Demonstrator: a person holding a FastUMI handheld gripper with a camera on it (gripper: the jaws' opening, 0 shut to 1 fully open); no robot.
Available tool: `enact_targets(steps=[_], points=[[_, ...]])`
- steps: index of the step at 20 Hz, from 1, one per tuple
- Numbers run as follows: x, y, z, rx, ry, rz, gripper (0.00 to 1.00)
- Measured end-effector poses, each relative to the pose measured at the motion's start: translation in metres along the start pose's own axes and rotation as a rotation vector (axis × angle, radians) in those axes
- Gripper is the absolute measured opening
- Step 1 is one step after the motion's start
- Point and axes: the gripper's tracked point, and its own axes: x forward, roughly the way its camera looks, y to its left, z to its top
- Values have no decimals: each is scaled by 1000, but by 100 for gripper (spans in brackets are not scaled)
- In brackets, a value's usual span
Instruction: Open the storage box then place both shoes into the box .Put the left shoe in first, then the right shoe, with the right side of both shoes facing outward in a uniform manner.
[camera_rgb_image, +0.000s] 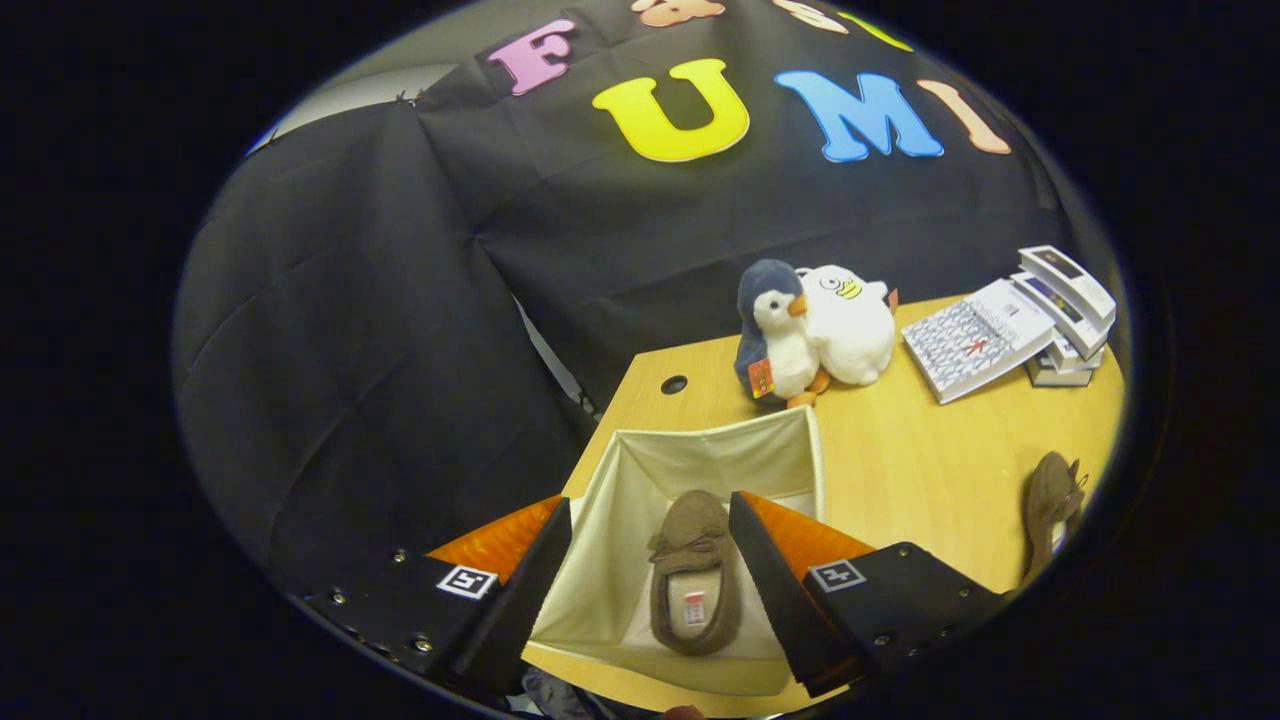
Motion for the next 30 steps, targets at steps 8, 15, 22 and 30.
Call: enact_targets(steps=[8,15,22,30], points=[[-64,-119,21,-126,-51,-130,98],[-109,-242,19,-175,-43,-302,98],[-134,-337,-23,-216,60,-413,98],[-136,-402,-108,-195,268,-440,98]])
